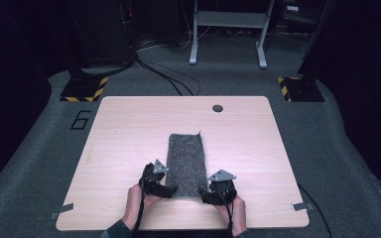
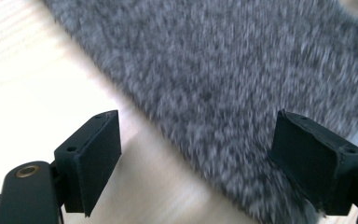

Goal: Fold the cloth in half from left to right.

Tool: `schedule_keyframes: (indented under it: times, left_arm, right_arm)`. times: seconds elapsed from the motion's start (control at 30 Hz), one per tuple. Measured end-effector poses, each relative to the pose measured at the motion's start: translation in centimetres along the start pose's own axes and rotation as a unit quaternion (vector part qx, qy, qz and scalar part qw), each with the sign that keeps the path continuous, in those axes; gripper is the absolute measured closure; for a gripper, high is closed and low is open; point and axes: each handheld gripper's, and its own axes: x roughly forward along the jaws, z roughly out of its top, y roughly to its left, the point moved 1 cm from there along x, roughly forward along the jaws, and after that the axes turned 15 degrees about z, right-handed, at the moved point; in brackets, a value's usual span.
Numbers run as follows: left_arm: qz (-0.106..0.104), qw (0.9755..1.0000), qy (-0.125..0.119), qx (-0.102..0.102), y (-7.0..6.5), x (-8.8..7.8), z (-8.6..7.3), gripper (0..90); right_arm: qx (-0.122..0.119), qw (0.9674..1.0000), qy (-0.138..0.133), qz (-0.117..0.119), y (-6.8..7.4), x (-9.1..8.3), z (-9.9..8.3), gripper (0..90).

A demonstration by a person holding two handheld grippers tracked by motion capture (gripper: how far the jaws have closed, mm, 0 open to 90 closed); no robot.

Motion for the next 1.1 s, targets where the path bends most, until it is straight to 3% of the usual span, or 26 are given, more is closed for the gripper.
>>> schedule_keyframes:
  times: [0.3,0.43,0.5,0.67,0.73,0.83,0.97,1.1]
  left_arm:
    - [0.002,0.9998,-0.016,0.010,-1.3,-1.4,-1.9,15.4]
    - [0.000,0.9996,-0.020,0.017,-1.8,-2.3,-2.4,15.3]
    - [-0.009,0.9996,-0.025,0.007,-1.2,-2.6,-2.1,15.2]
    - [-0.001,0.9990,-0.035,-0.028,1.5,-2.1,-0.1,15.1]
    - [0.000,0.9986,-0.033,-0.042,2.7,-1.4,1.1,15.1]
    - [0.001,0.9979,-0.037,-0.053,3.5,-0.9,1.9,15.2]
    - [0.012,0.9982,-0.032,-0.049,4.8,0.3,3.3,15.3]
    - [0.013,0.9974,-0.025,-0.066,5.9,1.7,4.4,15.5]
  right_arm:
    - [-0.013,0.9999,0.007,0.005,1.0,-0.9,-1.6,26.8]
    - [-0.021,0.9993,0.020,0.023,1.6,-1.7,-2.1,26.4]
    - [-0.018,0.9992,0.006,0.037,1.1,-2.5,-1.6,24.3]
    - [-0.014,0.9993,-0.011,0.033,-0.4,-3.0,0.4,24.1]
    - [-0.009,0.9992,-0.018,0.035,-1.9,-2.7,2.1,24.3]
    - [-0.003,0.9991,-0.020,0.038,-2.7,-2.2,3.3,24.3]
    - [-0.008,0.9992,-0.018,0.036,-4.1,-1.2,5.5,24.4]
    - [-0.005,0.9992,-0.009,0.038,-5.1,0.3,7.2,24.8]
